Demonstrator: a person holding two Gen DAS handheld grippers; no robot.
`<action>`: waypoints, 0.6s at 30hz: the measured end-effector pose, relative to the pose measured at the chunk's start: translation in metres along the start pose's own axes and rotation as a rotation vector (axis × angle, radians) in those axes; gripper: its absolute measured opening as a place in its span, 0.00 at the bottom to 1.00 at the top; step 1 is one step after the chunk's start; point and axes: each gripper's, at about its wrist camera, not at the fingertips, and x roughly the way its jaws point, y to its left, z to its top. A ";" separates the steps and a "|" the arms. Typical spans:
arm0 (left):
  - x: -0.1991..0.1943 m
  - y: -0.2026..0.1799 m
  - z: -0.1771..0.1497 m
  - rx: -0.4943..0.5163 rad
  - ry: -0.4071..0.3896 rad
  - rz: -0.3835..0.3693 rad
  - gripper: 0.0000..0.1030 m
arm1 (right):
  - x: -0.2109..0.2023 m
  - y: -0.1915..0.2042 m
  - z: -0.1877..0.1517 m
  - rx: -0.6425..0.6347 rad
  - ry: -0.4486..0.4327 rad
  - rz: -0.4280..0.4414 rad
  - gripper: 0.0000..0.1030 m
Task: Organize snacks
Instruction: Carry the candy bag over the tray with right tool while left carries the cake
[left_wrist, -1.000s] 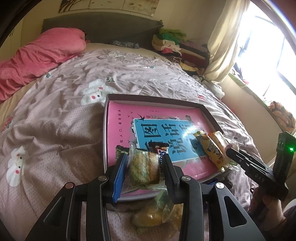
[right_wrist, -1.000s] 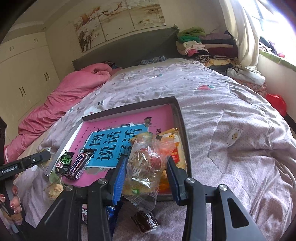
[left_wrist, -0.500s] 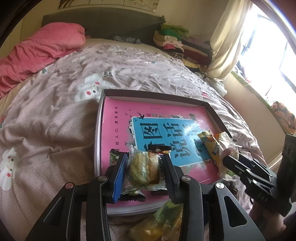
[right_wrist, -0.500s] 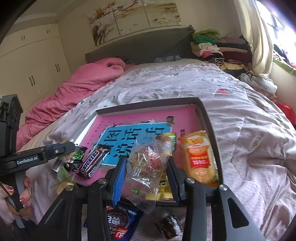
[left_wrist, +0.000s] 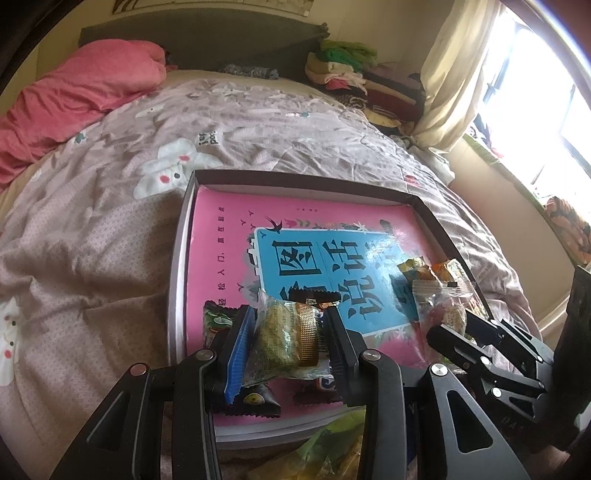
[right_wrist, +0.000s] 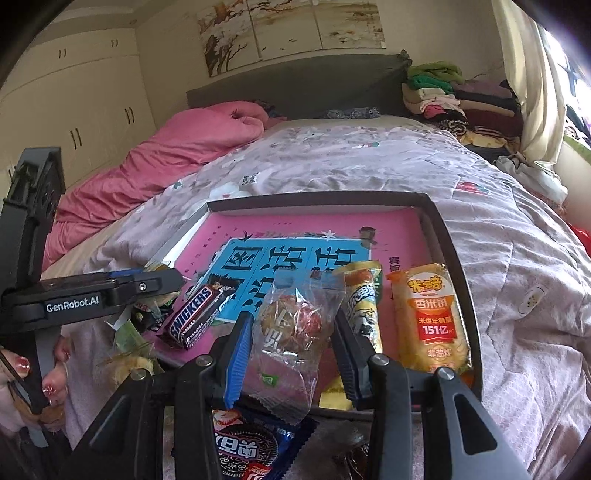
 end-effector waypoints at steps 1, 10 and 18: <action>0.001 -0.001 0.000 0.003 0.002 0.000 0.39 | 0.000 0.000 0.000 -0.001 0.001 -0.001 0.42; 0.005 -0.002 0.000 0.009 0.009 0.003 0.38 | 0.008 -0.002 0.001 -0.011 0.006 -0.044 0.42; 0.006 0.000 0.000 0.006 0.012 -0.002 0.38 | 0.014 0.003 -0.001 -0.041 0.026 -0.038 0.43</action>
